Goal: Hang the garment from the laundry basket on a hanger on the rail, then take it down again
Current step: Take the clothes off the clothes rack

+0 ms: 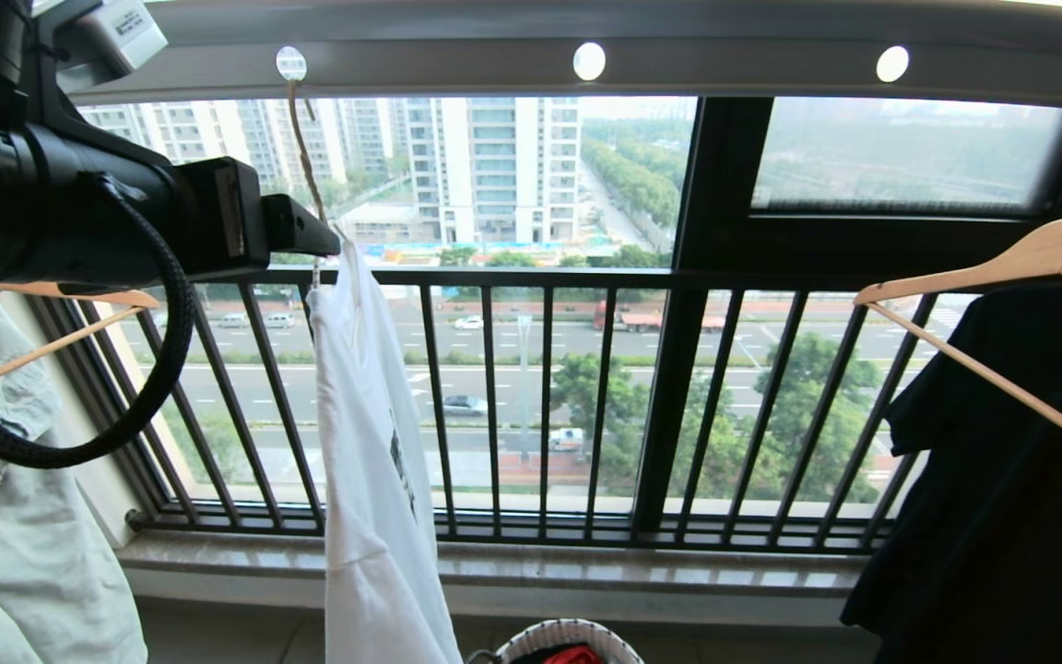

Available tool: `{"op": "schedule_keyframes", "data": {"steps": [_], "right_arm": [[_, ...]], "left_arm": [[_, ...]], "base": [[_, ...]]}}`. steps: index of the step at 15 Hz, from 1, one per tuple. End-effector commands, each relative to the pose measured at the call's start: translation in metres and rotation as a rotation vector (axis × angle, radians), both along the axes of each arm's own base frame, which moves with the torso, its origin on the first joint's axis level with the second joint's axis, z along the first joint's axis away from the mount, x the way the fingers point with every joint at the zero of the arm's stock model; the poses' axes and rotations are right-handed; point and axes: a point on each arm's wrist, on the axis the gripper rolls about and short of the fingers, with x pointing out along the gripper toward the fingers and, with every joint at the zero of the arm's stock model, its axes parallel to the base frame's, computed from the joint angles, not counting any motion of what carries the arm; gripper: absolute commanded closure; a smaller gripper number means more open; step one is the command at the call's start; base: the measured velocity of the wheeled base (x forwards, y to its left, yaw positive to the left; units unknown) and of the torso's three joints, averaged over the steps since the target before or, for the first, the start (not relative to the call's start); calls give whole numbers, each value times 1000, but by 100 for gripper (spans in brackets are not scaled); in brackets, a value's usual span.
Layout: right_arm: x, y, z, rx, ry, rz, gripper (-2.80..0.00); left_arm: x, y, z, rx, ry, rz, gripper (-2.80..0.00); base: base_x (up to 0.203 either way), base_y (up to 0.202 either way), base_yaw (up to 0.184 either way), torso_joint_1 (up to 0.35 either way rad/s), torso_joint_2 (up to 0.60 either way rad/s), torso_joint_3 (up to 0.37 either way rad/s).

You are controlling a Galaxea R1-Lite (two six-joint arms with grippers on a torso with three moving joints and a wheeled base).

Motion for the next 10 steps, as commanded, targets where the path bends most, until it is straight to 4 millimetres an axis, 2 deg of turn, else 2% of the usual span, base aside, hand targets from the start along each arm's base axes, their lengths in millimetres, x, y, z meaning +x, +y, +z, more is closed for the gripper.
{"op": "schedule_keyframes", "data": {"steps": [1,9,10], "right_arm": [[0,0,0,0,3,0,0],[0,0,0,0,1,0,0],[0,0,0,0,2,0,0]], "left_arm": [[12,-12,-4,-5,-18,-14,-280],[33,-22,-12,50,-38,70,-280],[33,-22,-10,41,-53,72,0]], "base": [[0,0,0,0,0,0],[0,0,0,0,0,0],[0,0,0,0,0,0]]}}
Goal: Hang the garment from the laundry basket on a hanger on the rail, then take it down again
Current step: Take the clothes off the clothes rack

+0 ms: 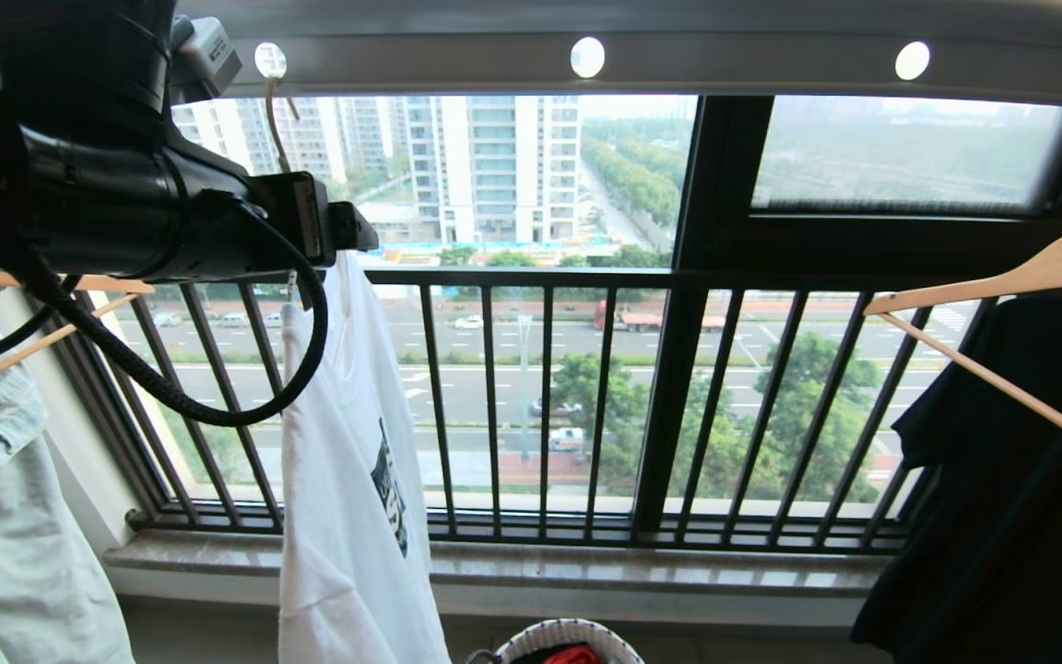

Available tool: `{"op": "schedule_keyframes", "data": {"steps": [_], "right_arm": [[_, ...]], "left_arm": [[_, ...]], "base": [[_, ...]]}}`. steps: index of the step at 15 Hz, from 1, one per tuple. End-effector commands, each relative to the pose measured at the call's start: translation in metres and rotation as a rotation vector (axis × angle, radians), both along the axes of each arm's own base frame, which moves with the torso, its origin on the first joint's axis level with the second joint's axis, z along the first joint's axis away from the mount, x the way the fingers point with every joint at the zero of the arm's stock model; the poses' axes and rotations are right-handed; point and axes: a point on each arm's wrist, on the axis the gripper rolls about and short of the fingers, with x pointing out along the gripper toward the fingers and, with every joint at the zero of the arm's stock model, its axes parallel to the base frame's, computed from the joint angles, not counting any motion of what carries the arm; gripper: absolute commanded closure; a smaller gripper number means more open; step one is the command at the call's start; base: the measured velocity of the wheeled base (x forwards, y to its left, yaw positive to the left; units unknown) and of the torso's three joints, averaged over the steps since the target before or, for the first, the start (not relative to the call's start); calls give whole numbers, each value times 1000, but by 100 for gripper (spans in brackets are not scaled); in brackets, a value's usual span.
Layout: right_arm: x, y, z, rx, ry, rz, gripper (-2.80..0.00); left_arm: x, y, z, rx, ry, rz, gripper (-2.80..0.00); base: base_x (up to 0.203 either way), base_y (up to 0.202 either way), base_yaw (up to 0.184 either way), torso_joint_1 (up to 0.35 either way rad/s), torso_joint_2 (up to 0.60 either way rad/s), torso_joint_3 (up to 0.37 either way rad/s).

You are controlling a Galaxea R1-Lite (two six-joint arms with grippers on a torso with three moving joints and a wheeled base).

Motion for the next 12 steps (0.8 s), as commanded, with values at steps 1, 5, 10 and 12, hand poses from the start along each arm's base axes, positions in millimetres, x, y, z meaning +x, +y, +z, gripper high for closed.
{"op": "schedule_keyframes", "data": {"steps": [1,5,10,12], "right_arm": [[0,0,0,0,1,0,0],[0,0,0,0,1,0,0],[0,0,0,0,3,0,0],[0,0,0,0,1,0,0]], "left_arm": [[2,-1,1,-10,-17,6,0],[0,0,1,6,-21,-2,0],[-2,2,3,2,-28,1,0],[-8,6,7,-7,-41,3,0]], "base": [[0,0,0,0,0,0],[0,0,0,0,0,0],[0,0,0,0,0,0],[0,0,0,0,0,0]]}}
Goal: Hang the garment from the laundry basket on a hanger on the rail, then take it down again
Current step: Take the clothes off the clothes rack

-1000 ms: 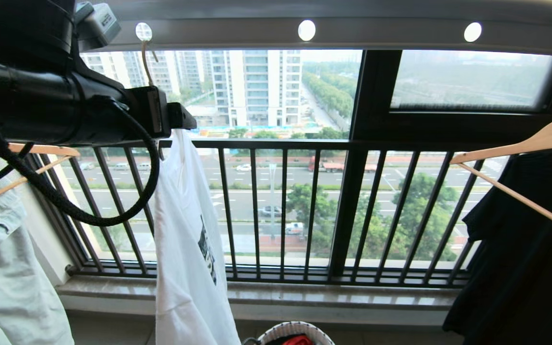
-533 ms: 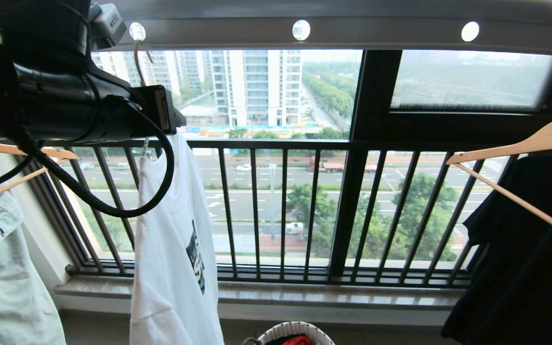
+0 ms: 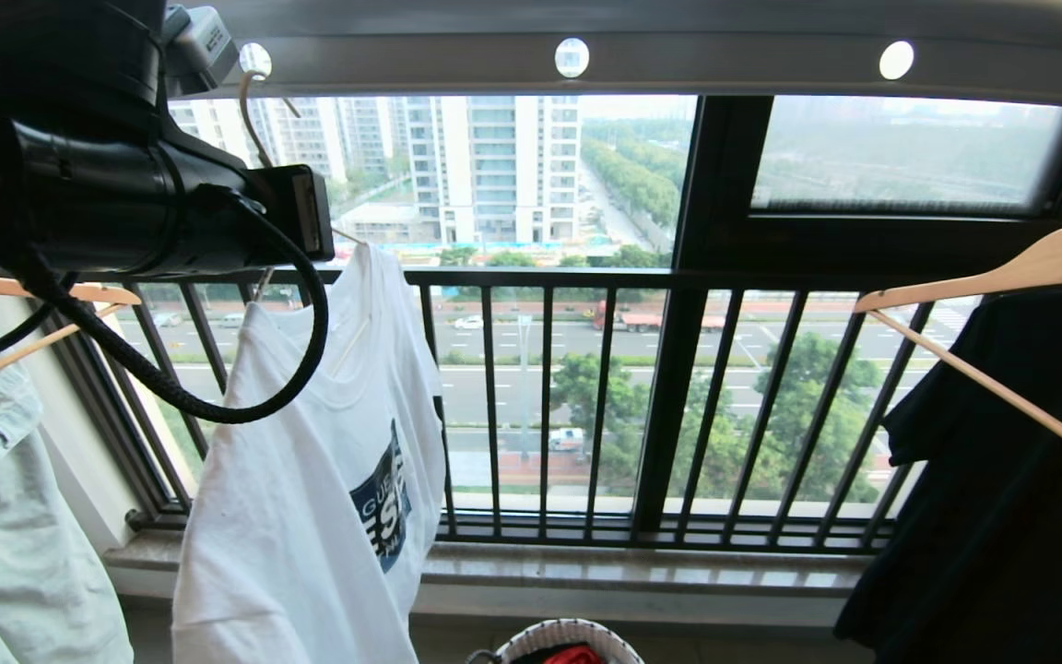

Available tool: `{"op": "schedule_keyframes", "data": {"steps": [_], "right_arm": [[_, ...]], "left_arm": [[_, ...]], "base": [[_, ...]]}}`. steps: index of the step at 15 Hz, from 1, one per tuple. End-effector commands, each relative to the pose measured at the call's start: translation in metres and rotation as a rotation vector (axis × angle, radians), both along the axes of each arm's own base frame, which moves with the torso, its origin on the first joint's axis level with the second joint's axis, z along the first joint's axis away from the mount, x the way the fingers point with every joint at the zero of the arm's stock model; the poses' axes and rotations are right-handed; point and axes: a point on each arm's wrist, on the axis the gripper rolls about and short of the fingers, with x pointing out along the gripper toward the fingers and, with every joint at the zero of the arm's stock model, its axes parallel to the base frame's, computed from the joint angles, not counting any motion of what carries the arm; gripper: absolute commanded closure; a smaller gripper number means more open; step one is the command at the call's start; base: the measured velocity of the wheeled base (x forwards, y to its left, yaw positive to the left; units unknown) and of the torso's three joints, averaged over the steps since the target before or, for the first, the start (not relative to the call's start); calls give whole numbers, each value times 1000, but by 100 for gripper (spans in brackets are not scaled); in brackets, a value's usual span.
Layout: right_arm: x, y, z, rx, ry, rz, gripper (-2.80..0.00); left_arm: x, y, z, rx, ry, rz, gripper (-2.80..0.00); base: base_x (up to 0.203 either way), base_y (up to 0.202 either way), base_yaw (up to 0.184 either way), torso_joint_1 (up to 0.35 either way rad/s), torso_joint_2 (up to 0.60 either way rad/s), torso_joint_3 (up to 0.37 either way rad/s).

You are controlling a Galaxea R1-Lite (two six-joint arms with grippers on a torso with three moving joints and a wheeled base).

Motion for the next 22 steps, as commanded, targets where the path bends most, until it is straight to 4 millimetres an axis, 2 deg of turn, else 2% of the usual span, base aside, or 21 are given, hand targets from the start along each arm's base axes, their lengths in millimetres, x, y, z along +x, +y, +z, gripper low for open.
{"op": "schedule_keyframes", "data": {"steps": [1,8,19,22], "right_arm": [[0,0,0,0,3,0,0],[0,0,0,0,3,0,0],[0,0,0,0,2,0,0],[0,0,0,0,2,0,0]], "left_arm": [[-10,6,6,-14,-21,5,0],[-32,21,6,-22,-33,8,0],[-55,34,36,-26,-174,-11,0],[-68,41,42,-20,-199,-20,0]], "base": [[0,0,0,0,0,0],[0,0,0,0,0,0],[0,0,0,0,0,0],[0,0,0,0,0,0]]}}
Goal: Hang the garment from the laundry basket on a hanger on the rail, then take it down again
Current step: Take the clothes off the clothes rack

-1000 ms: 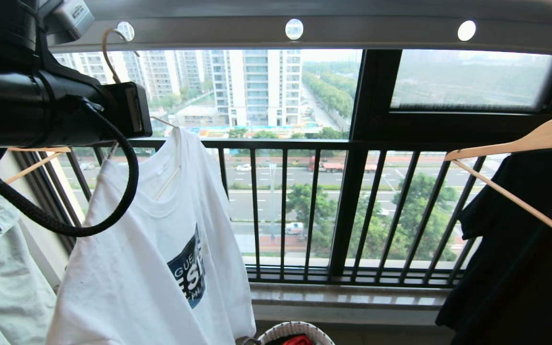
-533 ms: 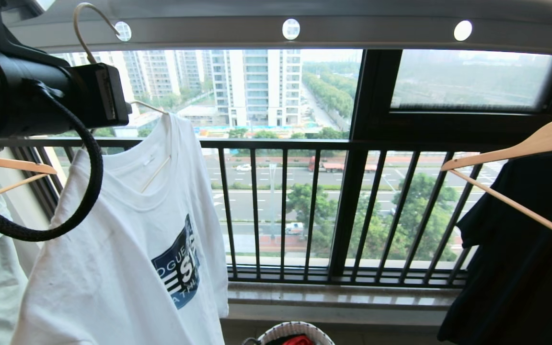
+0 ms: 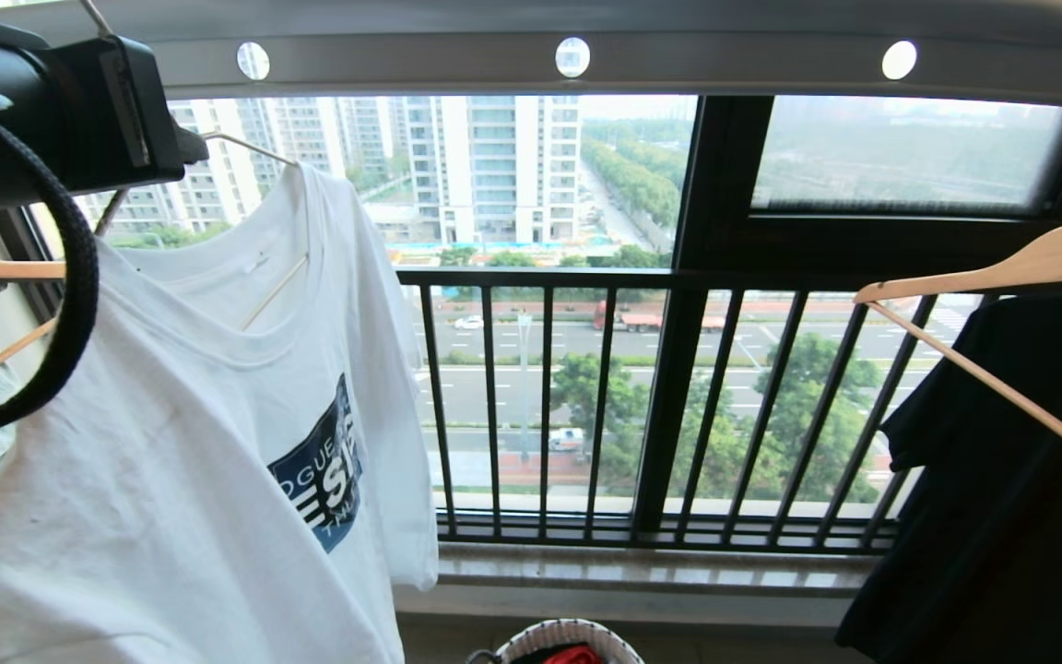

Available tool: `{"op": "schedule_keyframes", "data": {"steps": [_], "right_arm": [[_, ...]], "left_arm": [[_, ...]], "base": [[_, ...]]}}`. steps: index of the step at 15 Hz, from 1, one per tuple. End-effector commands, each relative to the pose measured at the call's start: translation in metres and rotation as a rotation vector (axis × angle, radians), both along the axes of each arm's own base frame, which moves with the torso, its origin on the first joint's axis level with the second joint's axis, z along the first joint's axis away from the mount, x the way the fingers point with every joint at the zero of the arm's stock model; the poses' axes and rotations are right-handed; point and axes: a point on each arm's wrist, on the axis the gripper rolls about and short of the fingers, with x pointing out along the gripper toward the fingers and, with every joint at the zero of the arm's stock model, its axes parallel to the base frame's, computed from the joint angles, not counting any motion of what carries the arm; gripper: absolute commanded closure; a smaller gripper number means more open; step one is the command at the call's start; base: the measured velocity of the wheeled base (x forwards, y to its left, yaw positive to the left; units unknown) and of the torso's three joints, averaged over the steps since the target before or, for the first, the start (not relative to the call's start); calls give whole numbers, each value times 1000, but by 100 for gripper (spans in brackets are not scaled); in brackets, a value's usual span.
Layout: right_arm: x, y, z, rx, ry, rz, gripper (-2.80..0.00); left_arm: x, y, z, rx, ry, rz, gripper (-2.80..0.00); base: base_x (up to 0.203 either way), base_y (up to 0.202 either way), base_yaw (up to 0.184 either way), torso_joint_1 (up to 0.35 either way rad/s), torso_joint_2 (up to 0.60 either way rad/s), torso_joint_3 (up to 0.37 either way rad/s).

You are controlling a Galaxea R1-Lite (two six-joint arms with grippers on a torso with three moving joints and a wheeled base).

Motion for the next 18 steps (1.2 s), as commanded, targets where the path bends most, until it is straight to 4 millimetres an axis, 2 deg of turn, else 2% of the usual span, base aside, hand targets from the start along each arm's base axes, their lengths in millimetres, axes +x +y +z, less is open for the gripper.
{"op": "schedule_keyframes", "data": {"steps": [1,6,9,11,14,18], "right_arm": [[0,0,0,0,1,0,0],[0,0,0,0,1,0,0],[0,0,0,0,2,0,0],[0,0,0,0,2,0,0],[0,0,0,0,3,0,0],[0,0,0,0,3,0,0]], "left_arm": [[-17,9,4,11,-7,-9,0],[-41,19,-17,35,106,-188,0],[-38,16,-36,48,171,-214,0],[-29,10,-56,60,209,-219,0],[-5,-5,-89,32,167,-260,0],[41,-34,-131,18,158,-293,0]], "base": [[0,0,0,0,0,0],[0,0,0,0,0,0],[0,0,0,0,0,0],[0,0,0,0,0,0],[0,0,0,0,0,0],[0,0,0,0,0,0]]}}
